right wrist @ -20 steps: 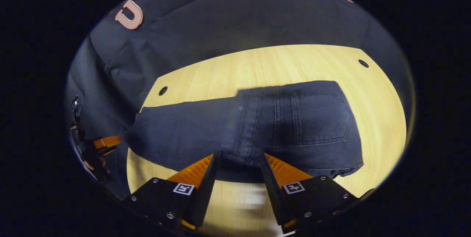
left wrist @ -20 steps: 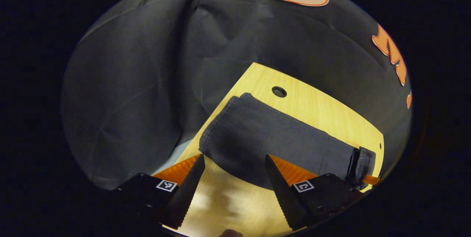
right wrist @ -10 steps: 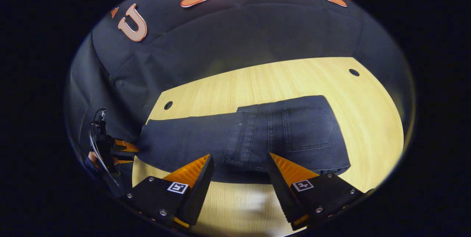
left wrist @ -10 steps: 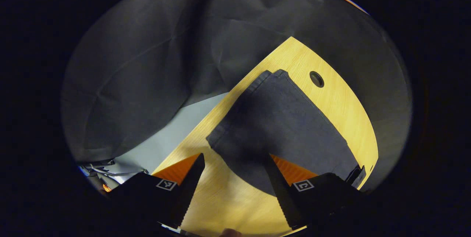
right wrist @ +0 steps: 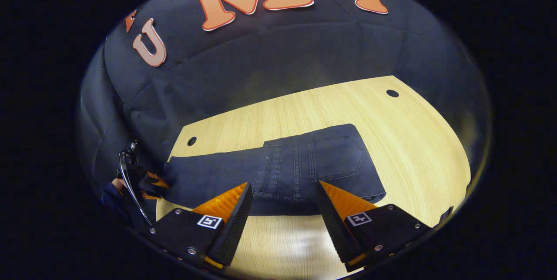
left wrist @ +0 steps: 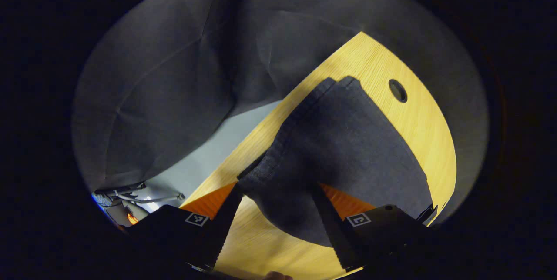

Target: Grasp the waist and the cuffs of the jeans and fold them to make the two legs overlap; first hold the waist and fold one-third of the jeans toward the cuffs, then hold the cuffs and fold the remaining one-third in the same direction to finish folding.

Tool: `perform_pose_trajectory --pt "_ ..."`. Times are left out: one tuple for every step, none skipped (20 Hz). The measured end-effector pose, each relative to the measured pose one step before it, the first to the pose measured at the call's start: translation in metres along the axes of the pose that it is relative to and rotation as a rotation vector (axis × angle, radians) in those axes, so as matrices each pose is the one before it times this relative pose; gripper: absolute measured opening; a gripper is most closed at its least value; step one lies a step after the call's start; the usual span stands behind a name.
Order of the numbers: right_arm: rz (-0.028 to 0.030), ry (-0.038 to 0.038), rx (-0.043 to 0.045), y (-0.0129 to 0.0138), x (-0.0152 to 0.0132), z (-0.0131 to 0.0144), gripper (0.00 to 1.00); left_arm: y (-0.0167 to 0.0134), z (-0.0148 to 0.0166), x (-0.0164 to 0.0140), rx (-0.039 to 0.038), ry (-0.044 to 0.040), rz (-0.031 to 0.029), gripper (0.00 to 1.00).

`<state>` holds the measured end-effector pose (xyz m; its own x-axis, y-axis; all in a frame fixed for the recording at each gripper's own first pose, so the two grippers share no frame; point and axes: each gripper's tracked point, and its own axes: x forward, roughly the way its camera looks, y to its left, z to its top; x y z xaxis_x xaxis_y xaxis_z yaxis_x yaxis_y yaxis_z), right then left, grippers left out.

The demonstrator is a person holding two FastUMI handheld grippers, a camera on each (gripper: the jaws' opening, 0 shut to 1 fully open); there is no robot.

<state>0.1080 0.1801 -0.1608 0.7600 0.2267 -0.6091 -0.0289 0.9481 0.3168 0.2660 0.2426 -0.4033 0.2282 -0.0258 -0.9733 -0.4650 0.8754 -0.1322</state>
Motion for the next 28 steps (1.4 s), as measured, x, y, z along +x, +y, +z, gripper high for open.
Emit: perform_pose_trajectory --pt "-0.00932 -0.0035 0.00008 -0.00211 -0.00281 -0.00066 0.89 -0.00099 0.00376 -0.0004 0.01898 -0.00703 0.00962 0.98" --pt "-0.00426 -0.00448 -0.00036 -0.00057 -0.00219 -0.00099 0.89 -0.00278 -0.0012 -0.00232 0.02515 0.00008 -0.00082 0.98" --pt "-0.00721 -0.00022 0.00288 -0.00001 -0.00237 -0.00293 0.89 -0.00185 0.00253 0.00209 0.03046 -0.00849 -0.00452 0.98" --pt "-0.0039 -0.00121 0.00727 -0.00061 -0.00167 -0.00224 0.89 -0.00306 -0.00148 -0.00409 0.03017 -0.01015 -0.01717 0.97" --pt "0.00106 0.0013 0.00911 0.00184 -0.00163 -0.00231 0.89 -0.00145 0.00635 0.00172 0.03596 -0.02751 -0.0193 0.93" --pt "-0.0052 0.00263 0.00751 0.00045 -0.0012 -0.00334 0.89 -0.00717 0.00516 0.0032 0.04201 -0.02979 -0.02585 0.74" --pt "0.00015 0.00307 0.0041 0.00014 -0.00191 -0.00387 0.89 -0.00976 0.00568 0.00454 0.01851 -0.03193 -0.04966 0.55" --pt "-0.00615 0.00067 0.00206 -0.00111 -0.00077 -0.00185 0.89 -0.00539 0.00157 -0.00065 0.01293 -0.01116 -0.01321 0.36" --pt "0.00241 -0.00172 -0.00028 0.00099 -0.0024 -0.00087 0.89 -0.00527 0.00245 0.01063 -0.00045 -0.02629 -0.02748 0.17" --pt "0.00451 -0.00265 -0.00136 0.00146 -0.00111 -0.00002 0.89 -0.00051 -0.00244 -0.00788 -0.01409 -0.01101 -0.03761 0.11" --pt "0.00295 -0.00094 -0.00244 0.00031 -0.00069 0.00048 0.89 -0.00006 -0.0012 -0.00307 -0.02975 -0.0085 -0.03461 0.11" --pt "0.0025 -0.00174 -0.00555 0.00048 -0.00053 -0.00027 0.89 -0.00453 0.00356 -0.00793 -0.02462 -0.02593 -0.04133 0.11" --pt "-0.00204 -0.0076 -0.007 -0.00191 -0.00031 0.00306 0.89 -0.00377 0.00277 -0.00543 -0.01436 -0.02654 -0.03095 0.11" --pt "0.00393 -0.00304 -0.0053 -0.00033 -0.00092 0.00298 0.89 -0.00281 0.00277 -0.00744 0.00479 -0.0374 -0.02892 0.11" --pt "0.00366 -0.00798 -0.00247 0.00001 0.00043 0.00393 0.89 -0.00545 0.00547 -0.01072 0.01365 -0.0392 -0.01936 0.11" --pt "0.01368 -0.00665 -0.00382 0.00187 -0.00056 0.00299 0.9 -0.00302 0.00627 -0.01498 0.02527 -0.03771 -0.01475 0.11" --pt "0.00954 -0.0061 -0.00615 0.00033 -0.00023 0.00326 0.93 -0.00203 0.00705 -0.01319 0.01711 -0.02521 -0.00509 0.11" --pt "0.00773 -0.0025 -0.0095 -0.00074 -0.00004 0.00156 0.96 -0.00164 0.00833 -0.00666 0.01637 -0.02456 -0.00805 0.11" --pt "0.00494 -0.0014 -0.01091 -0.00274 -0.00025 0.00257 0.98 -0.00327 0.00634 -0.00681 0.00645 -0.01774 -0.00922 0.11" --pt "0.00623 -0.00293 -0.00881 -0.00218 -0.00074 0.00224 0.99 -0.00053 0.00355 -0.00592 0.00581 -0.02077 -0.00701 0.11" --pt "0.00616 -0.00389 -0.00467 -0.00309 -0.00152 0.00215 0.99 -0.0018 0.00414 -0.0079 0.01255 -0.01267 -0.0068 0.11" --pt "0.00535 -0.00507 -0.00419 -0.00338 -0.00184 0.00265 0.99 -0.00324 0.0066 -0.00748 0.0113 -0.01985 -0.00863 0.11" --pt "0.00319 -0.00557 -0.00215 -0.00378 -0.00064 0.00324 0.98 -0.00586 0.00746 -0.00935 0.01374 -0.01785 -0.01401 0.11" --pt "0.0027 -0.00984 -0.00091 -0.00471 -0.001 0.0032 0.99 -0.00514 0.01025 -0.00954 0.01797 -0.02189 -0.01019 0.11" --pt "0.00141 -0.0095 0.00032 -0.00572 -0.00093 0.00428 0.99 -0.00462 0.00838 -0.01097 0.02915 -0.01979 -0.00726 0.11" --pt "0.00152 -0.00681 0.00172 -0.00481 -0.0004 0.00315 0.99 -0.00921 0.00057 -0.00864 0.02459 -0.01982 -0.00743 0.11" --pt "0.00379 -0.00549 0.00152 -0.00394 -0.00049 0.00305 0.99 -0.00999 0.001 -0.00841 0.02012 -0.01564 -0.01097 0.11" --pt "0.00238 -0.00675 -0.00123 -0.00526 -0.00184 0.00269 0.99 -0.01209 0.00207 -0.00795 0.0108 -0.01109 -0.01427 0.11"
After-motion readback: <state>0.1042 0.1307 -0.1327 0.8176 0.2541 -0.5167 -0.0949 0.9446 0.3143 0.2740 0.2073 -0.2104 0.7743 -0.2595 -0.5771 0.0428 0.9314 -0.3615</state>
